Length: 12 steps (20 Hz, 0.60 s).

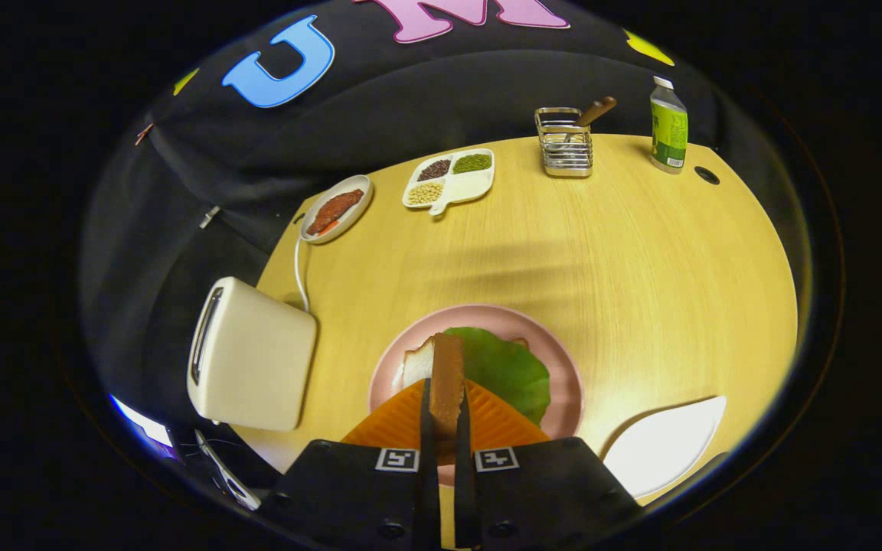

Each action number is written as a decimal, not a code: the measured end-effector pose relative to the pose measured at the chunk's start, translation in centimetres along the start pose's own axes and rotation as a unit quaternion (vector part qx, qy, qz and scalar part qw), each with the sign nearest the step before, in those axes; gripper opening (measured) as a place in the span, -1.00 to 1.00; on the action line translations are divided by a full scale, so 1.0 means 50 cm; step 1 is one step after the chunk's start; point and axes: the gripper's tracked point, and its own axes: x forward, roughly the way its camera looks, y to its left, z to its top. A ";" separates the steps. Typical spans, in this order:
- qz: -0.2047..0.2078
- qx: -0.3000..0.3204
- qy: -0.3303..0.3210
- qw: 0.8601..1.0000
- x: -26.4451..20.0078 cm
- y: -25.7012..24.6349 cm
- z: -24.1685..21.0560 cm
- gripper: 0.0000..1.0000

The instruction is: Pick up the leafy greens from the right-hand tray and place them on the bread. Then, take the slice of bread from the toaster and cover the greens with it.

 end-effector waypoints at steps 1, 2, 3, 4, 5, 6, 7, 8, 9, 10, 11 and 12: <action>-0.012 -0.005 0.003 1.000 0.007 -0.015 -0.005 -0.76; -0.021 -0.009 0.008 1.000 0.012 -0.025 -0.011 -0.75; -0.029 -0.014 0.012 0.999 0.021 -0.035 -0.015 -0.75; -0.034 -0.018 0.015 0.999 0.024 -0.042 -0.018 -0.70; -0.039 -0.023 0.017 0.999 0.030 -0.046 -0.021 -0.70; -0.044 -0.029 0.017 0.998 0.034 -0.052 -0.022 -0.69; -0.053 -0.033 0.019 0.998 0.036 -0.060 -0.026 -0.64; -0.063 -0.037 0.020 0.997 0.037 -0.068 -0.028 -0.53; -0.074 -0.044 0.019 0.996 0.040 -0.078 -0.028 -0.46; -0.081 -0.048 0.018 0.995 0.041 -0.083 -0.028 -0.23; -0.086 -0.050 0.015 0.995 0.044 -0.088 -0.029 -0.16; -0.090 -0.052 0.014 0.995 0.043 -0.092 -0.030 -0.07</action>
